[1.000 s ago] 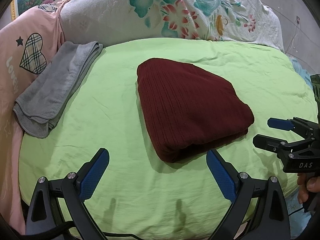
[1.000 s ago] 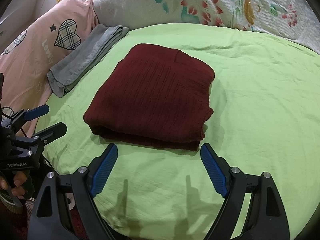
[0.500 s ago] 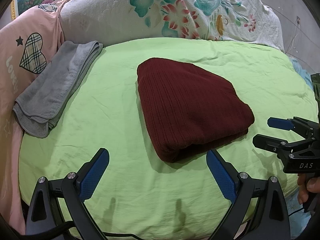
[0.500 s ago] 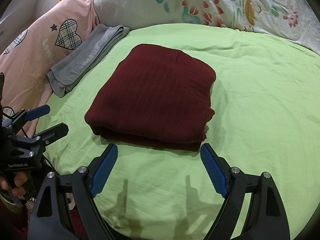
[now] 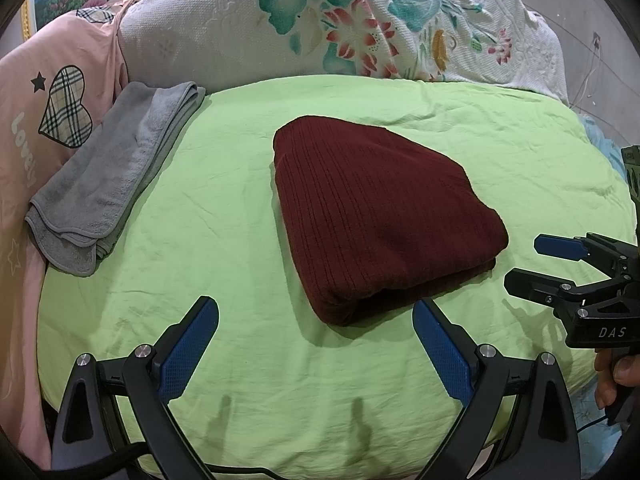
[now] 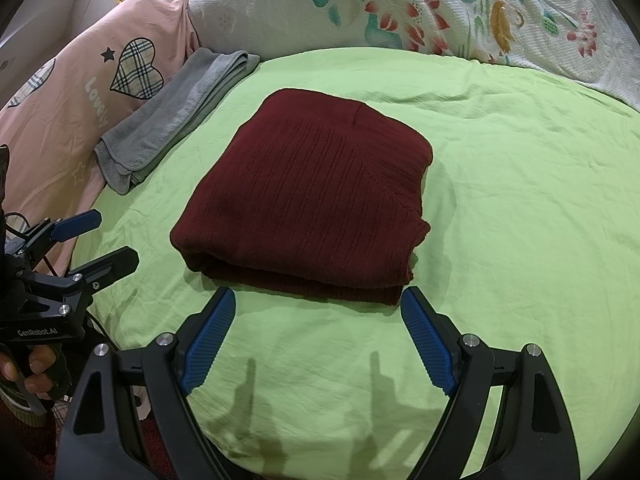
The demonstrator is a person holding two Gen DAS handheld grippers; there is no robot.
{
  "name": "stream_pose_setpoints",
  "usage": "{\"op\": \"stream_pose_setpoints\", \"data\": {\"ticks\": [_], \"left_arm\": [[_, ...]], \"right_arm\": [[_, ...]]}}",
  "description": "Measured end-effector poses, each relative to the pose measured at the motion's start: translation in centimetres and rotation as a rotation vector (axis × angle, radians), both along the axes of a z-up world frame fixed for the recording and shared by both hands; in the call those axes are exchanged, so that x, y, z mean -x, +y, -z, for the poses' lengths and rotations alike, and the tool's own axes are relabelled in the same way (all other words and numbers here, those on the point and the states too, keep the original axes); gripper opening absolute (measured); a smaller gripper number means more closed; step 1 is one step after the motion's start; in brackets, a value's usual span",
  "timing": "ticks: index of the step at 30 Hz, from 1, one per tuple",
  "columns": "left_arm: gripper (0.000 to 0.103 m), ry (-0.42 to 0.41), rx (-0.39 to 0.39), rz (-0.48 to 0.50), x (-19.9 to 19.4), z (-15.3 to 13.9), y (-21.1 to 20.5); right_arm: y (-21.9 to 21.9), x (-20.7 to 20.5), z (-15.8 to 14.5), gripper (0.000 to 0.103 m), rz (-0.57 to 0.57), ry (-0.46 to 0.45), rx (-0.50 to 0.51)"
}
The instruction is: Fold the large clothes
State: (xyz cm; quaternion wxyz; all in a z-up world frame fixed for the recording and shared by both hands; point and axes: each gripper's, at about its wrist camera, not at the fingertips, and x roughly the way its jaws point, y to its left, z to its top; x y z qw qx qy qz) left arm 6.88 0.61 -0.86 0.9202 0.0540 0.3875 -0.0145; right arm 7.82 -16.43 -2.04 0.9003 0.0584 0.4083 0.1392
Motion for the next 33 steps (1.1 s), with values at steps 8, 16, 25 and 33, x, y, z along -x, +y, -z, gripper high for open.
{"op": "stream_pose_setpoints", "data": {"ticks": [8,16,25,33], "left_arm": [[0.098,0.000,0.000,-0.001,0.00,-0.03,-0.03],[0.098,-0.001,-0.002,-0.004,0.02,-0.01,-0.09],[0.098,0.000,-0.002,0.003,-0.36,0.07,-0.43],[0.098,0.001,0.004,0.005,-0.65,0.01,-0.54]], "right_arm": [[0.07,-0.13,-0.12,0.085,-0.007,0.000,0.003],[0.08,-0.13,-0.15,0.085,-0.005,-0.001,0.001],[0.14,-0.22,-0.34,0.085,-0.007,-0.002,0.001],[-0.24,-0.92,-0.73,0.085,-0.014,-0.005,0.002]]}}
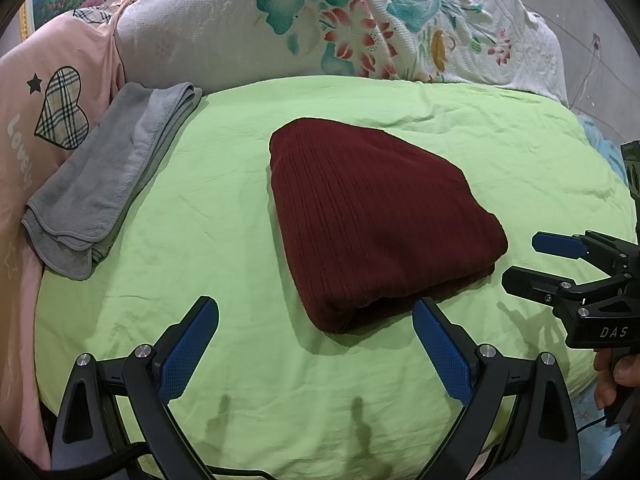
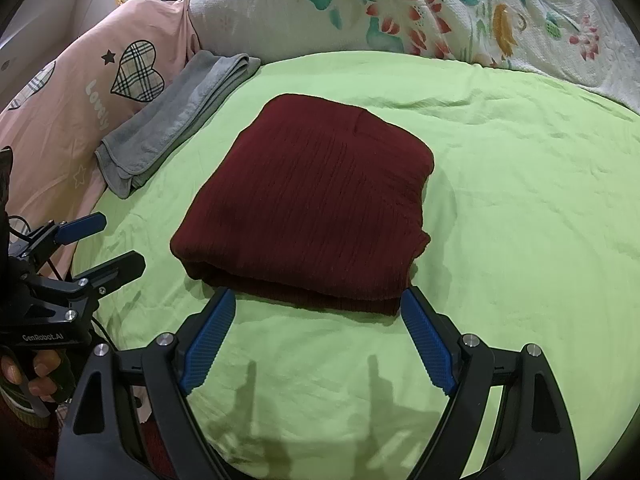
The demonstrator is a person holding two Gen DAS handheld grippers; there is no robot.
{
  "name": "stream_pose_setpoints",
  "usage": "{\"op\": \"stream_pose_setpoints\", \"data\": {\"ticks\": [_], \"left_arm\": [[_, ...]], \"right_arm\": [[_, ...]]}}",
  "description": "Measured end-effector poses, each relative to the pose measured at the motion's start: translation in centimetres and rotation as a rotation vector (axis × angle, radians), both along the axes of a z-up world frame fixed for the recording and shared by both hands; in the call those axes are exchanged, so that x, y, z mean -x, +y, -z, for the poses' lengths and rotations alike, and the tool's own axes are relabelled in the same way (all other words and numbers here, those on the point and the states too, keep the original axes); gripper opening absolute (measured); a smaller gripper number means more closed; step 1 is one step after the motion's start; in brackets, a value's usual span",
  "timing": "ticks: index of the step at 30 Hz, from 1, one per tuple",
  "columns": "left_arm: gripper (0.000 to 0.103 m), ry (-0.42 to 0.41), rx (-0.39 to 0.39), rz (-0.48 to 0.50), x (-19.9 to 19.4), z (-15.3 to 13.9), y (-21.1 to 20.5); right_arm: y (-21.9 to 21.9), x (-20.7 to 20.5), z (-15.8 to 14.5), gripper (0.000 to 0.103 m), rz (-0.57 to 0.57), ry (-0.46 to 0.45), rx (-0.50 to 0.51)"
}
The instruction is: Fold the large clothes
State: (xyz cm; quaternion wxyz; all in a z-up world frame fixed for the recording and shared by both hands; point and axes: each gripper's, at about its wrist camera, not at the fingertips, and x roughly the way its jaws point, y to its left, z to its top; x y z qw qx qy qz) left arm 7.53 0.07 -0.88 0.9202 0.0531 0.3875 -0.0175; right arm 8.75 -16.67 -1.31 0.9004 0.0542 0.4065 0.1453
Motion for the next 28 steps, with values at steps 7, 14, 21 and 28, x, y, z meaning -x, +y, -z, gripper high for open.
{"op": "stream_pose_setpoints", "data": {"ticks": [7,14,21,28], "left_arm": [[0.098,-0.005,-0.010,0.002,-0.5,-0.1,0.1],[0.098,-0.005,-0.004,-0.003,-0.8,-0.1,0.2],[0.098,0.003,0.000,-0.013,-1.8,-0.2,0.7],[0.098,0.014,0.012,-0.026,-2.7,0.0,1.1]], "right_arm": [[-0.2,-0.3,0.0,0.085,0.005,0.001,0.000],[-0.3,-0.9,0.0,0.085,0.010,0.004,-0.001],[-0.5,-1.7,0.2,0.085,0.011,0.004,-0.004],[-0.8,-3.0,0.4,0.085,0.017,0.007,-0.019]]}}
